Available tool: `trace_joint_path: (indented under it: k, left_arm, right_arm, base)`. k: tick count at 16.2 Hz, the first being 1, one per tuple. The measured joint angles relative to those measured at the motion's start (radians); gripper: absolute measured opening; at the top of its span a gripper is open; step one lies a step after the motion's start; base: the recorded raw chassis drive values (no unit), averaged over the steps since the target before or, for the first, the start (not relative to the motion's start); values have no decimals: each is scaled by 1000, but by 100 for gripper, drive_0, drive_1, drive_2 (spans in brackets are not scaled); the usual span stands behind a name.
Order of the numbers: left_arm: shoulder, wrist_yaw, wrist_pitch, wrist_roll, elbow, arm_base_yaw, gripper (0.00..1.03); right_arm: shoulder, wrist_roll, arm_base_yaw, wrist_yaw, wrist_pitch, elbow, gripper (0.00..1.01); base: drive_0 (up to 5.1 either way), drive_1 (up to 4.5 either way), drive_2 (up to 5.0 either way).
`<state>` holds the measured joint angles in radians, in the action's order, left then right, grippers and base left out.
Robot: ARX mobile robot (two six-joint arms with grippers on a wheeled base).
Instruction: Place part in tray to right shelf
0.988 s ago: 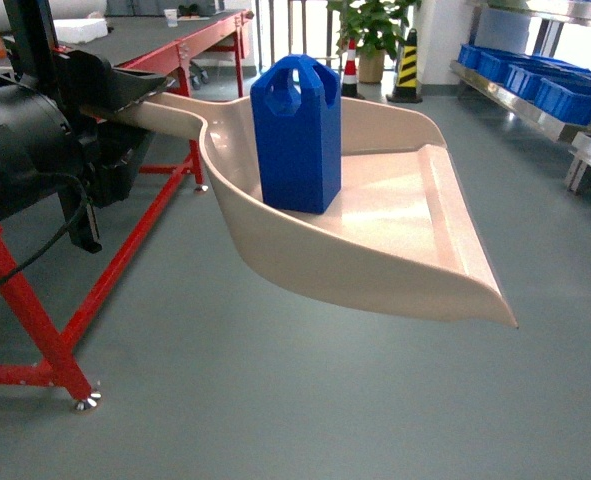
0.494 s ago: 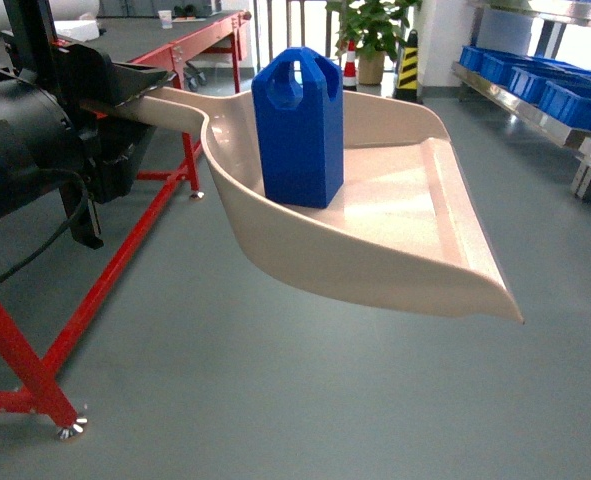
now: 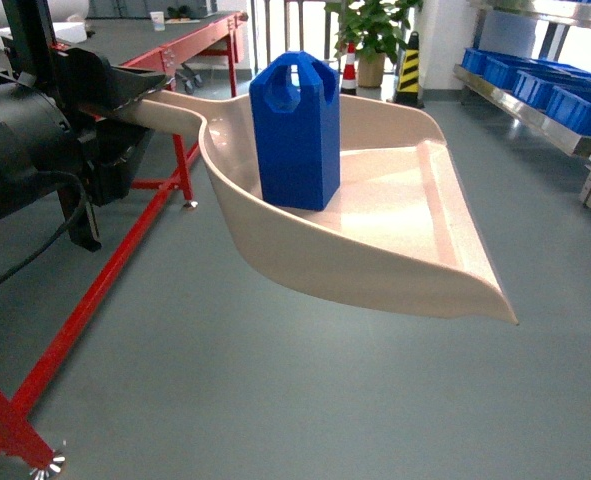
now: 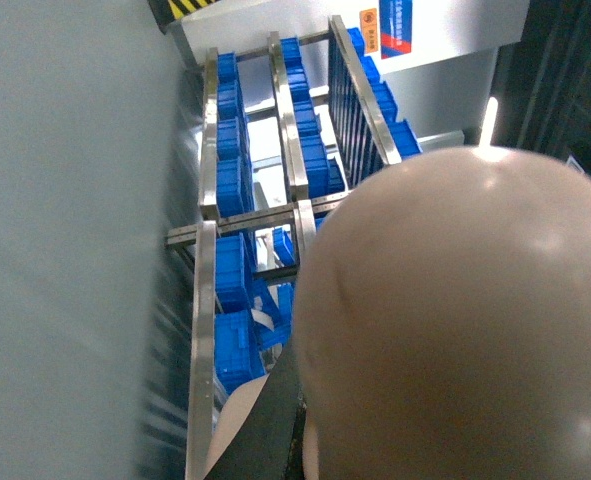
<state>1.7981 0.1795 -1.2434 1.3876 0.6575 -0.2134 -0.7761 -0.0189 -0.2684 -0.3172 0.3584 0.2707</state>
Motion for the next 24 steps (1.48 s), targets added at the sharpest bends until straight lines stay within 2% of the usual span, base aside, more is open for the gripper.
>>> trace_joint_path:
  k: [24]
  left_arm:
    - [0,-2,5,0,-1,0,16]
  right_arm:
    - [1,0,0,0,0,0,98]
  base:
    - [-2,416,-420]
